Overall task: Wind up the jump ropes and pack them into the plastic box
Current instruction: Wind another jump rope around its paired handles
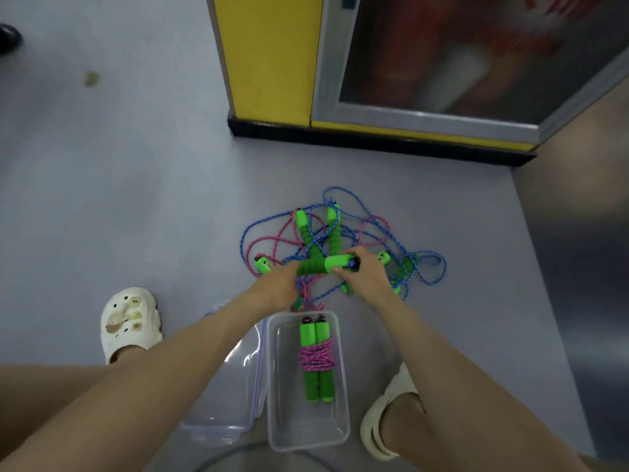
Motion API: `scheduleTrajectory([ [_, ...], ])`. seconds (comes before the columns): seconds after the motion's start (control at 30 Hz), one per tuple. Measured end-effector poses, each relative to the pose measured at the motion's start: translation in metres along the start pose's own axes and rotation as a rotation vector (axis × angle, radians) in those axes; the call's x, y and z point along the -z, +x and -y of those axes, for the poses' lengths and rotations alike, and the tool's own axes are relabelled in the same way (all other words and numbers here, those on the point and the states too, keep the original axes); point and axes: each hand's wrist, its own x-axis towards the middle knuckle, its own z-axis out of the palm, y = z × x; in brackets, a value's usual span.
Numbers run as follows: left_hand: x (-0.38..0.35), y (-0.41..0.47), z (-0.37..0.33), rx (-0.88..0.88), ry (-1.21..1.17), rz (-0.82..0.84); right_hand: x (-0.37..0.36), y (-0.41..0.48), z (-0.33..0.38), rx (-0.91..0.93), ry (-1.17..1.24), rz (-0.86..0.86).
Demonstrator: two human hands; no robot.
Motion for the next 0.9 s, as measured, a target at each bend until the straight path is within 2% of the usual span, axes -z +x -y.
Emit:
scheduleTrajectory([
  [0.1,0.031,-0.034,-0.030,-0.014,0.084,-0.274,0.022,-0.025,0.049,0.063,0.163,0.016],
  [0.17,0.051,-0.059,-0.045,-0.017,0.233,-0.460,0.037,-0.048,0.080,0.099,0.281,0.044],
  [0.23,0.068,-0.079,-0.052,-0.042,0.351,-0.538,0.052,-0.072,0.106,0.139,0.287,0.084],
  [0.3,0.083,-0.102,-0.056,-0.056,0.321,-0.550,0.065,-0.099,0.130,0.187,0.254,0.115],
  [0.4,0.098,-0.136,-0.061,-0.166,0.238,-0.456,0.077,-0.130,0.151,0.215,0.334,0.127],
  [0.53,0.110,-0.175,-0.068,-0.269,-0.094,-0.300,0.077,-0.152,0.161,0.202,0.439,0.218],
  [0.6,0.111,-0.181,-0.073,-0.300,-0.143,-0.284,0.072,-0.157,0.165,0.205,0.457,0.241],
  [0.73,0.112,-0.170,-0.066,-0.133,-0.434,-0.235,0.068,-0.147,0.159,0.148,0.454,0.120],
  [0.83,0.118,-0.162,-0.058,0.013,-0.727,-0.006,0.070,-0.133,0.154,0.131,0.332,0.069],
  [0.9,0.125,-0.162,-0.057,0.024,-0.906,0.143,0.067,-0.123,0.154,0.152,0.287,0.054],
])
